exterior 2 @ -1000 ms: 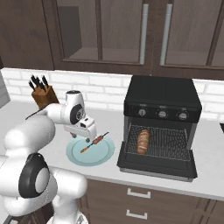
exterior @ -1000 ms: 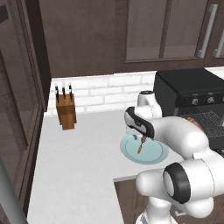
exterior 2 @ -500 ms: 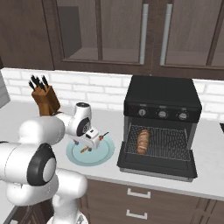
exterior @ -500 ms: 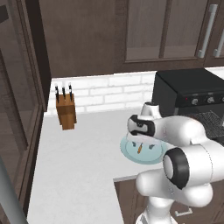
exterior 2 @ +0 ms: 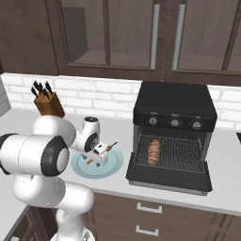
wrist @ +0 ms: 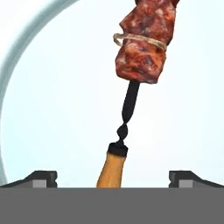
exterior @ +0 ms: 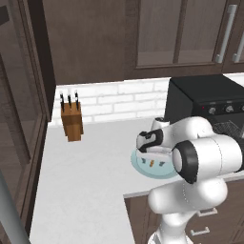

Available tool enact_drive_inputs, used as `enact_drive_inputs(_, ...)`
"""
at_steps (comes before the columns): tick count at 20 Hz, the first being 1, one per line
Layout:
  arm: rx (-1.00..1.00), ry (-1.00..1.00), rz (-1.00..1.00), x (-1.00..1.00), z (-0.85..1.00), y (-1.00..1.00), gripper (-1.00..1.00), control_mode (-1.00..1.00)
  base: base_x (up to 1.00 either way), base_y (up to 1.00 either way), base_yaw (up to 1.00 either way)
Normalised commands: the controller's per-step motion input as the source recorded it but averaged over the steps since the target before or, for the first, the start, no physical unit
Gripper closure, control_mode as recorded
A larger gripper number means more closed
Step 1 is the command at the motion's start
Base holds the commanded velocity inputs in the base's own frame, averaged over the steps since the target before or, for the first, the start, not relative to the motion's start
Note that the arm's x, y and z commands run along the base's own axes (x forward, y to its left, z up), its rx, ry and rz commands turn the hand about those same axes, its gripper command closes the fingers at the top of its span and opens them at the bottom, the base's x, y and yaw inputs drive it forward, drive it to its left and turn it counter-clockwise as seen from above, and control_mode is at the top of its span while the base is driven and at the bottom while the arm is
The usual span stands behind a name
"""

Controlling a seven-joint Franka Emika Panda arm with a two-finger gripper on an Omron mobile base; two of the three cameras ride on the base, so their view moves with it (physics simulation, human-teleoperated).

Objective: Pick up the kebab skewer and baguette bread, and place them inside the toaster oven. Close the toaster oven door and start by setting the timer.

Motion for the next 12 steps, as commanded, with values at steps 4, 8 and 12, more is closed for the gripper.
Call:
enact_drive_inputs(4, 0.0, -0.01, -0.02, 0.09, -0.22, 0.01, -1.0, -1.0, 0.0, 0.0, 0.0)
enact_drive_inputs(8, 0.0, -0.03, -0.05, -0.09, -0.25, 0.0, 1.0, -1.0, 0.0, 0.0, 0.0)
enact_drive_inputs(12, 0.0, -0.05, -0.1, -0.24, -0.41, -0.06, 1.0, -1.0, 0.0, 0.0, 0.0)
